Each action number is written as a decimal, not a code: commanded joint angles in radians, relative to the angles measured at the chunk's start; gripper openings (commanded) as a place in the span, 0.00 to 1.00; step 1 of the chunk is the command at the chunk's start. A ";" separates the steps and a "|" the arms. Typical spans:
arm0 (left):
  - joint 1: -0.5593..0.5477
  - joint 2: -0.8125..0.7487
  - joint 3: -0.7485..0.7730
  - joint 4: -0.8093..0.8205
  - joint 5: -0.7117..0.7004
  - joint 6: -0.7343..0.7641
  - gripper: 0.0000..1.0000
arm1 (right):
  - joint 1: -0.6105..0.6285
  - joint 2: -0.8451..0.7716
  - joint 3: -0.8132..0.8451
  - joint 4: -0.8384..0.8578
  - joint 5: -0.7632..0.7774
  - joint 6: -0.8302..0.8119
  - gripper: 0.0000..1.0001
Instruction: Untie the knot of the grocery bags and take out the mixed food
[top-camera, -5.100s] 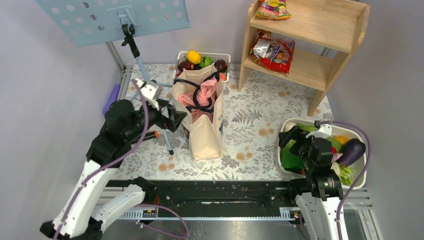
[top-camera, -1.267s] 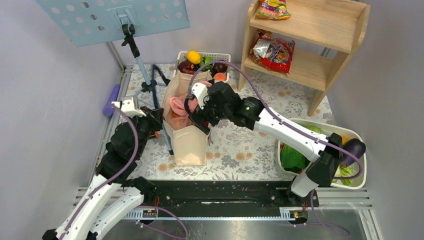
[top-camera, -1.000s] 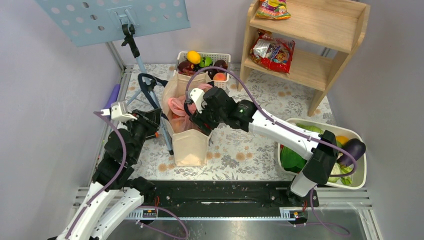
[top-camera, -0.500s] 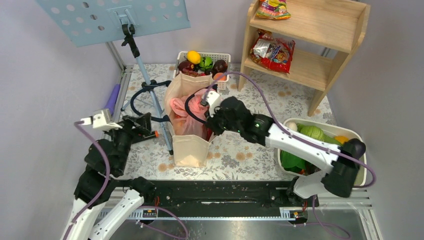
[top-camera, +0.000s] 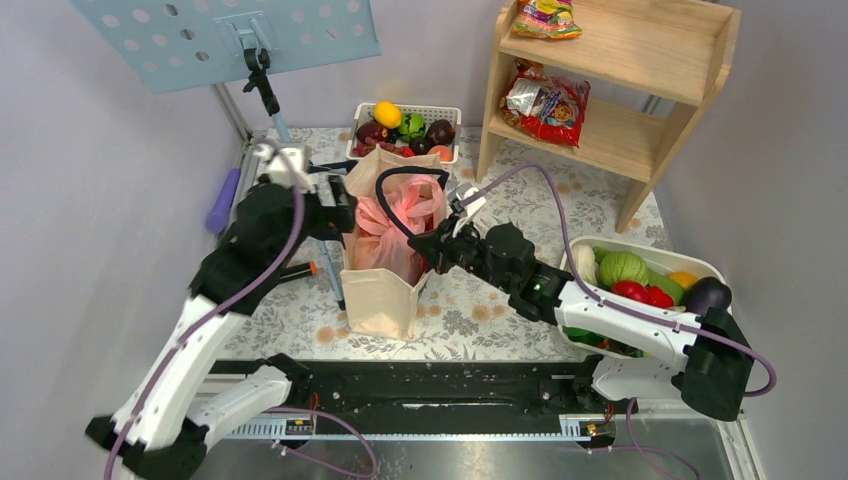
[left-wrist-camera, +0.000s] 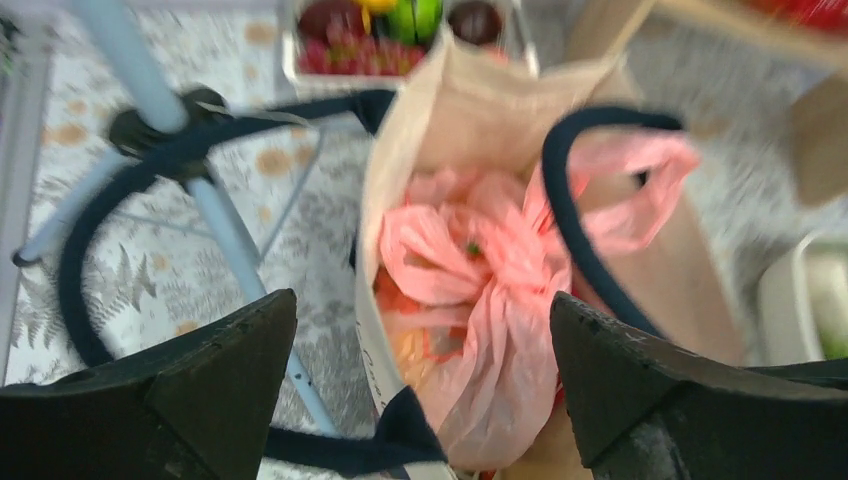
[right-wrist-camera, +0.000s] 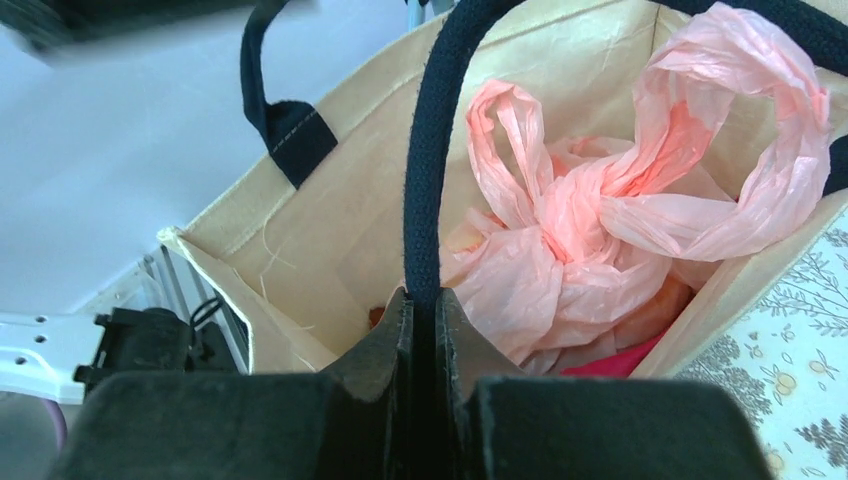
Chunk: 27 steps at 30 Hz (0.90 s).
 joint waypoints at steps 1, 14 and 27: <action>0.003 0.096 0.011 -0.047 0.084 0.075 0.97 | 0.008 -0.050 -0.005 0.229 0.028 0.066 0.00; 0.017 0.170 -0.093 0.055 0.020 0.136 0.98 | 0.008 -0.130 -0.083 0.268 0.143 0.138 0.00; 0.040 0.076 -0.215 0.121 -0.027 0.116 0.00 | 0.008 -0.213 -0.363 0.671 0.550 0.287 0.09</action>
